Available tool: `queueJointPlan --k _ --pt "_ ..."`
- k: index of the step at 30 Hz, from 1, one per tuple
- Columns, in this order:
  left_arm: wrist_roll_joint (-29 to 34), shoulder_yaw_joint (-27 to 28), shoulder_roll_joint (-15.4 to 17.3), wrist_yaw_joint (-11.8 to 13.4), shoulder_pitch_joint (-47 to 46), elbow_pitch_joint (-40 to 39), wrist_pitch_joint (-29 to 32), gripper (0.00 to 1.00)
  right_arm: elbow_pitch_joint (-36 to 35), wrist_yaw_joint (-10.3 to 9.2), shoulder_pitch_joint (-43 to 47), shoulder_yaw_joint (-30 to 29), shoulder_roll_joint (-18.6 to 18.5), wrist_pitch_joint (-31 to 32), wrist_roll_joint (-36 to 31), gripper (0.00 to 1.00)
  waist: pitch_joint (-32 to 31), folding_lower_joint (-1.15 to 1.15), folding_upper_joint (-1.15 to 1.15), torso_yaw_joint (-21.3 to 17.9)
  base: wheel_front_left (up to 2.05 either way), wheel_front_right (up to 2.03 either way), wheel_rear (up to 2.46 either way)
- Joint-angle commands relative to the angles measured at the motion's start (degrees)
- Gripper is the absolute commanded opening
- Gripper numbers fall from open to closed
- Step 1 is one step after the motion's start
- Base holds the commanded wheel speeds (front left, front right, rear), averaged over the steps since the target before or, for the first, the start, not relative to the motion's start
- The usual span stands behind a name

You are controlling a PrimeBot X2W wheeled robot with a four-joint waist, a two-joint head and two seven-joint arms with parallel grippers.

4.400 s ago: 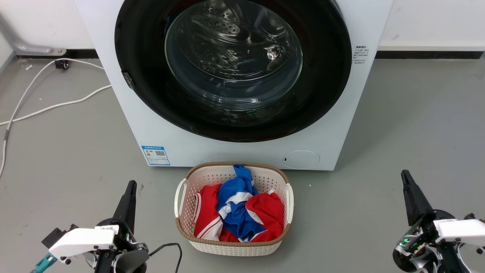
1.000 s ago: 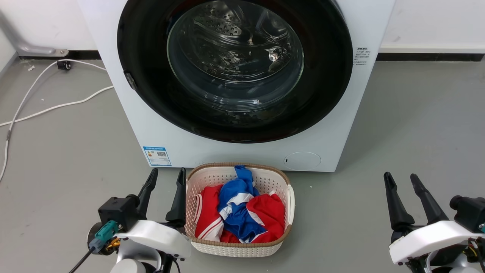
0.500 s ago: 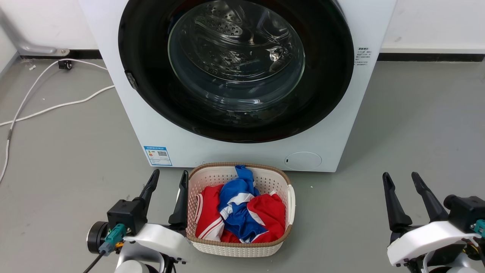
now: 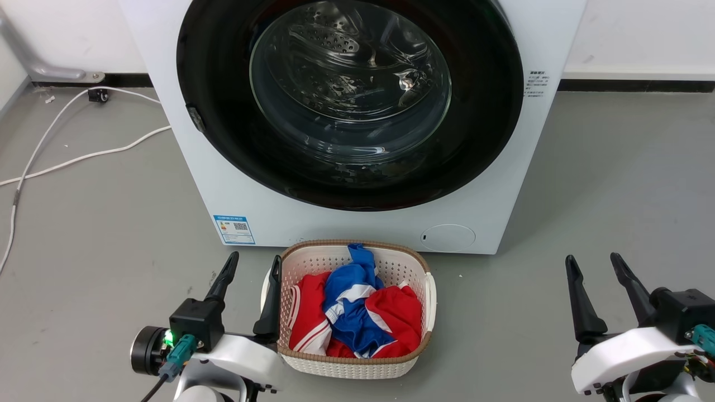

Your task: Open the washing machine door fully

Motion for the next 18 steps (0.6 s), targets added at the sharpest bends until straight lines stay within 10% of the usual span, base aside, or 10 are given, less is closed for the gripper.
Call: queueJointPlan --k 1,18 --pt "0.9 -0.1 0.1 0.0 -0.2 -0.1 -0.4 1.0 -0.5 0.12 0.5 -0.1 0.2 -0.3 -1.0 1.0 0.0 0.0 0.0 0.0 0.0 0.0 0.0" --pt "3.8 0.8 -1.1 -1.7 -0.5 2.6 -1.9 1.0 0.3 0.13 0.0 -0.8 0.4 -1.3 -2.4 1.0 -0.1 0.0 0.0 0.0 0.0 0.0 0.0"
